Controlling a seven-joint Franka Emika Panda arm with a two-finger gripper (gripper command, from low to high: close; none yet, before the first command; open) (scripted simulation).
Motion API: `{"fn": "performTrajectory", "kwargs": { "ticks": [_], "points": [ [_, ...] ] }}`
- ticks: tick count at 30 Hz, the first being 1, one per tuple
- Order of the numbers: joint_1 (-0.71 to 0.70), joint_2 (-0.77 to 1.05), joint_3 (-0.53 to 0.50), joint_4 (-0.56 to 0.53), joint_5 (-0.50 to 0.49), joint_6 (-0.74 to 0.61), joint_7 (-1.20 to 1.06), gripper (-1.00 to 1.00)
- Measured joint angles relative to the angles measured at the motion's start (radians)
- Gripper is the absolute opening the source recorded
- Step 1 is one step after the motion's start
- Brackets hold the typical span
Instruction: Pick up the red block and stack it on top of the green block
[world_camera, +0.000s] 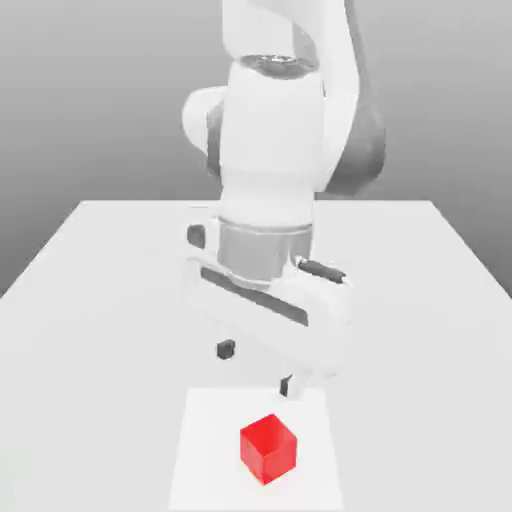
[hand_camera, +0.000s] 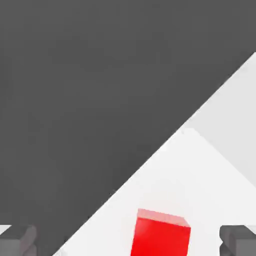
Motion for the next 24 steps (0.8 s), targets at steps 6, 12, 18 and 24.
{"fn": "performTrajectory", "kwargs": {
  "ticks": [6,12,18,24],
  "points": [
    [0.053,0.213,-0.065,0.000,-0.064,0.155,0.123,0.00],
    [0.079,0.269,-0.097,0.009,-0.093,0.202,0.146,-1.00],
    [0.050,0.175,-0.056,-0.007,-0.035,0.127,0.103,-1.00],
    [-0.046,0.114,-0.103,0.082,0.058,-0.020,0.022,-1.00]
  ]
}}
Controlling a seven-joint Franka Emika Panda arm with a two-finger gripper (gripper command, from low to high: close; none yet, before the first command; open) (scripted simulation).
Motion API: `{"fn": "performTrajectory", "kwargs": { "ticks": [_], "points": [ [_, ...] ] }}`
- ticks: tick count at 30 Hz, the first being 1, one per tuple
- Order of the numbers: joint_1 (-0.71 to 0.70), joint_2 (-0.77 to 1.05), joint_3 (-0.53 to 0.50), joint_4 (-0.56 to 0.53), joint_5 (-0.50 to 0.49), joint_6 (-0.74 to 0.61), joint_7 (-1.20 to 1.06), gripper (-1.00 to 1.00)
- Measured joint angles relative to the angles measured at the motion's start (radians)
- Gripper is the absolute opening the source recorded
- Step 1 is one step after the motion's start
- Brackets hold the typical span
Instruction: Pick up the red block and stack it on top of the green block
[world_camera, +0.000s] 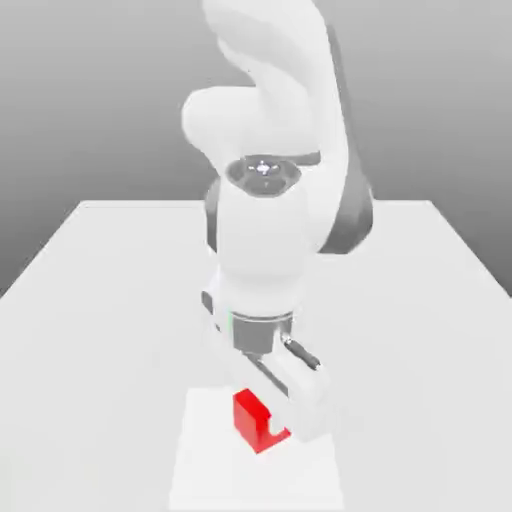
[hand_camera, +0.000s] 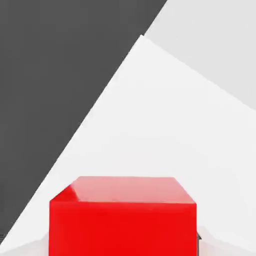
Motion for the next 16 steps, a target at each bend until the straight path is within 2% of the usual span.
{"fn": "performTrajectory", "kwargs": {
  "ticks": [9,12,13,16],
  "points": [
    [-0.227,0.117,-0.184,0.262,0.071,-0.144,-0.082,-1.00],
    [-0.288,0.237,-0.214,0.338,0.098,-0.102,-0.104,-1.00],
    [-0.296,0.270,-0.214,0.346,0.103,-0.077,-0.108,1.00],
    [-0.296,0.270,-0.214,0.346,0.103,-0.077,-0.108,1.00]
  ]
}}
